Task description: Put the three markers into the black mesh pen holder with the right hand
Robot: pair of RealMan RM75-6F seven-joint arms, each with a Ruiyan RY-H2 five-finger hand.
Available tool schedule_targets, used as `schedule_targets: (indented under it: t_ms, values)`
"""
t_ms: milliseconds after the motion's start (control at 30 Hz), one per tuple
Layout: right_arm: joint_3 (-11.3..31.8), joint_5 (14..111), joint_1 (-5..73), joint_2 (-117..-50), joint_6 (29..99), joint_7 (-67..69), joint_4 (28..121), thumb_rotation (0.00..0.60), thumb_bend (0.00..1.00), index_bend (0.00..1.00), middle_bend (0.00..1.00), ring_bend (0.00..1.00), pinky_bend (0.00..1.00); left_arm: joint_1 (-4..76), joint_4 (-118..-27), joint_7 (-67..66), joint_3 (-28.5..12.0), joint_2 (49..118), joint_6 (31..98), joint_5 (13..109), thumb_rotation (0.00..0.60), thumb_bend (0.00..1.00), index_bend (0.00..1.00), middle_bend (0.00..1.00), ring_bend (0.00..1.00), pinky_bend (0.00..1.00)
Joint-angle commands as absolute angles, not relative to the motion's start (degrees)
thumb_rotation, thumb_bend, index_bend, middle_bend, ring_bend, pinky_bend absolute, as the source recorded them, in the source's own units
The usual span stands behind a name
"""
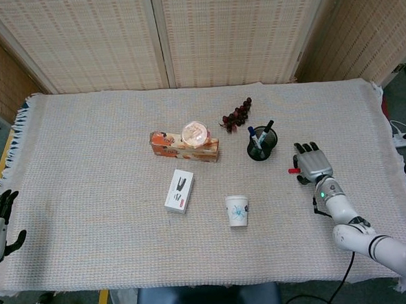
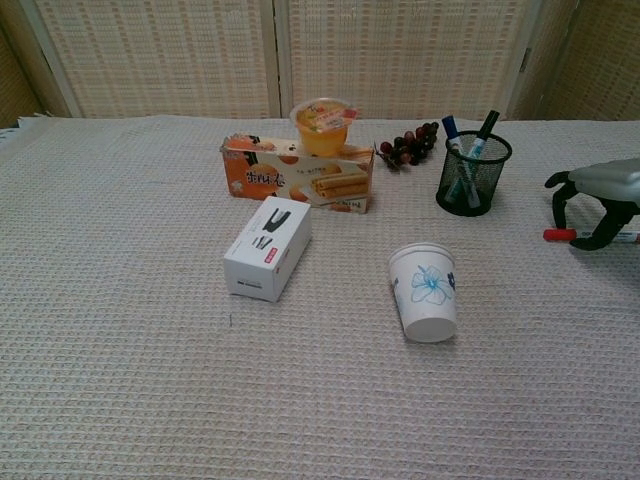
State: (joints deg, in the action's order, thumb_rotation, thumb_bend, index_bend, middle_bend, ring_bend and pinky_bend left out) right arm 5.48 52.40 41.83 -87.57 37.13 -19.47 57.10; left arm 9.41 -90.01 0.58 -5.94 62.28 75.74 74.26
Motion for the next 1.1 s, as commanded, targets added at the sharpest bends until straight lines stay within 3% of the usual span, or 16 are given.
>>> schedule_targets:
  t_ms: [33,267,467,800,933,1100]
  values:
    - [5.47,52.11,41.91,-88.05,37.13,-19.95,56.50,0.600,0.30,0.52,0.03,0.06,0.00,9.39,-89.99,0.59,-5.94,62.29,75.84,74.35,0.600,0.32,0.01,0.00,0.00,0.06]
    - [6.17,52.00,41.65,-87.41,37.81,-19.45,56.97,0.600,0.31,0.57,0.03,0.07,0.00,9.42,-89.98,0.52,-5.87,62.32,75.80,74.46,0.600,0.32,0.01,0.00,0.00,0.06]
    - [9.64,54.89,40.67,-83.89,40.19,-11.92,62.47,0.600,0.31,0.59,0.03,0.08,0.00,9.39,-89.99,0.53,-5.83,62.34,75.84,74.52,0.600,0.32,0.01,0.00,0.00,0.06]
    - [21.81,67.45,37.33,-69.98,39.99,24.95,81.69,0.600,0.33,0.60,0.03,0.08,0.00,9.21,-90.61,0.68,-5.88,62.02,76.63,75.16,0.600,0.32,0.01,0.00,0.00,0.06]
    - [24.54,74.48,37.04,-68.12,40.60,41.29,81.83,0.600,0.33,0.60,0.03,0.08,0.00,9.10,-90.79,0.73,-5.92,61.92,76.91,75.23,0.600,0.32,0.01,0.00,0.00,0.06]
    - [24.68,82.28,39.38,-70.15,43.10,59.25,75.73,0.600,0.33,0.60,0.03,0.08,0.00,9.06,-90.92,0.63,-6.05,61.87,76.95,74.92,0.600,0.32,0.01,0.00,0.00,0.06]
